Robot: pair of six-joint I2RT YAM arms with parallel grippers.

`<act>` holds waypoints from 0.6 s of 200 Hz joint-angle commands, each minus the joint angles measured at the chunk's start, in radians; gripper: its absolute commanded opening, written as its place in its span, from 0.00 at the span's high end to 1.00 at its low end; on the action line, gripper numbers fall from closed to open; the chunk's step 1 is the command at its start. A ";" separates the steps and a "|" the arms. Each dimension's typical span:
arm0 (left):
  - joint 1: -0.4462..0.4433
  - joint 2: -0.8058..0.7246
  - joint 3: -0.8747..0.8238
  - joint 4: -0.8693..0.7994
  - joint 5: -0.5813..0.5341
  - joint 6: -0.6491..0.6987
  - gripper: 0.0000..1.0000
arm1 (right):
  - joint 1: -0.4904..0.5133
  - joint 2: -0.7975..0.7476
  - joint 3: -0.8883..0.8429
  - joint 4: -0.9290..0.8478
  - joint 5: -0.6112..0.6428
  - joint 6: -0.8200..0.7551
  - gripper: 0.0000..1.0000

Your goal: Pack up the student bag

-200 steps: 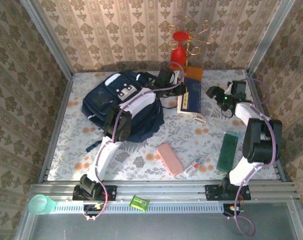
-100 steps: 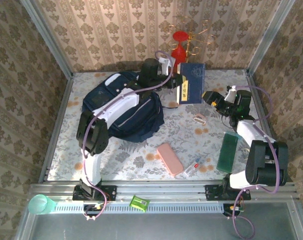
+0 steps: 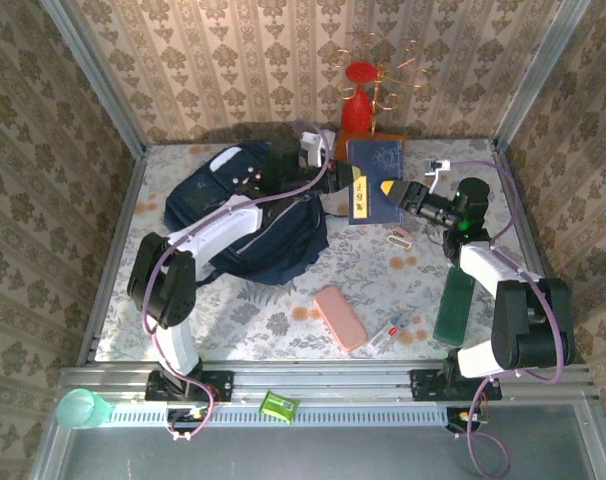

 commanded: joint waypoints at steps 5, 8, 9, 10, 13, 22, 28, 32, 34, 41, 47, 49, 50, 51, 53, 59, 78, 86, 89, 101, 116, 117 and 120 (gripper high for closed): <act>0.026 -0.057 -0.041 0.087 0.000 -0.037 1.00 | 0.007 -0.004 -0.009 0.123 -0.043 0.050 0.67; 0.027 -0.058 -0.048 0.088 -0.003 -0.037 1.00 | 0.007 -0.004 -0.012 0.125 -0.043 0.054 0.69; 0.028 -0.059 -0.050 0.088 -0.003 -0.038 1.00 | 0.007 -0.004 -0.012 0.126 -0.043 0.054 0.70; 0.029 -0.059 -0.052 0.088 -0.004 -0.039 1.00 | 0.007 -0.004 -0.014 0.126 -0.043 0.054 0.72; 0.031 -0.058 -0.057 0.088 -0.007 -0.039 1.00 | 0.007 -0.004 -0.015 0.128 -0.042 0.059 0.74; 0.039 -0.057 -0.071 0.084 -0.014 -0.038 0.99 | 0.007 -0.012 -0.022 0.125 -0.036 0.063 0.82; 0.047 -0.056 -0.081 0.079 -0.020 -0.034 0.95 | 0.006 -0.018 -0.026 0.115 -0.030 0.063 0.85; 0.051 -0.056 -0.088 0.074 -0.024 -0.031 0.91 | 0.005 -0.024 -0.029 0.105 -0.024 0.063 0.88; 0.054 -0.055 -0.091 0.071 -0.027 -0.029 0.90 | 0.006 -0.027 -0.030 0.100 -0.022 0.062 0.89; 0.063 -0.058 -0.105 0.054 -0.039 -0.011 0.81 | 0.004 -0.034 -0.032 0.072 -0.013 0.059 0.93; 0.070 -0.063 -0.122 0.033 -0.053 0.012 0.72 | 0.002 -0.034 -0.032 0.048 -0.005 0.058 0.97; 0.073 -0.066 -0.129 0.026 -0.059 0.023 0.70 | 0.000 -0.058 -0.033 0.031 0.003 0.057 0.98; 0.074 -0.068 -0.131 0.021 -0.064 0.028 0.69 | -0.002 -0.064 -0.033 0.024 0.005 0.057 0.98; 0.075 -0.070 -0.136 0.018 -0.068 0.033 0.68 | -0.003 -0.068 -0.034 0.016 0.008 0.056 0.98; 0.077 -0.074 -0.144 0.012 -0.076 0.042 0.66 | -0.005 -0.074 -0.034 0.001 0.014 0.056 0.99; 0.082 -0.089 -0.171 -0.022 -0.107 0.092 0.61 | -0.012 -0.086 -0.033 -0.041 0.028 0.054 1.00; 0.081 -0.152 -0.250 -0.185 -0.312 0.302 0.50 | -0.043 -0.126 -0.024 -0.206 0.078 0.045 1.00; 0.070 -0.173 -0.270 -0.254 -0.418 0.389 0.47 | -0.054 -0.138 -0.023 -0.252 0.094 0.041 1.00; 0.064 -0.177 -0.277 -0.284 -0.456 0.433 0.45 | -0.056 -0.144 -0.023 -0.277 0.103 0.035 1.00; 0.038 -0.187 -0.292 -0.372 -0.584 0.564 0.40 | -0.062 -0.157 -0.023 -0.316 0.122 0.023 1.00; 0.005 -0.166 -0.291 -0.453 -0.699 0.683 0.33 | -0.062 -0.163 -0.022 -0.346 0.142 0.007 1.00; 0.003 -0.163 -0.288 -0.459 -0.705 0.689 0.33 | -0.062 -0.163 -0.024 -0.346 0.142 0.007 1.00; -0.003 -0.157 -0.283 -0.477 -0.719 0.704 0.32 | -0.062 -0.162 -0.025 -0.347 0.143 0.006 1.00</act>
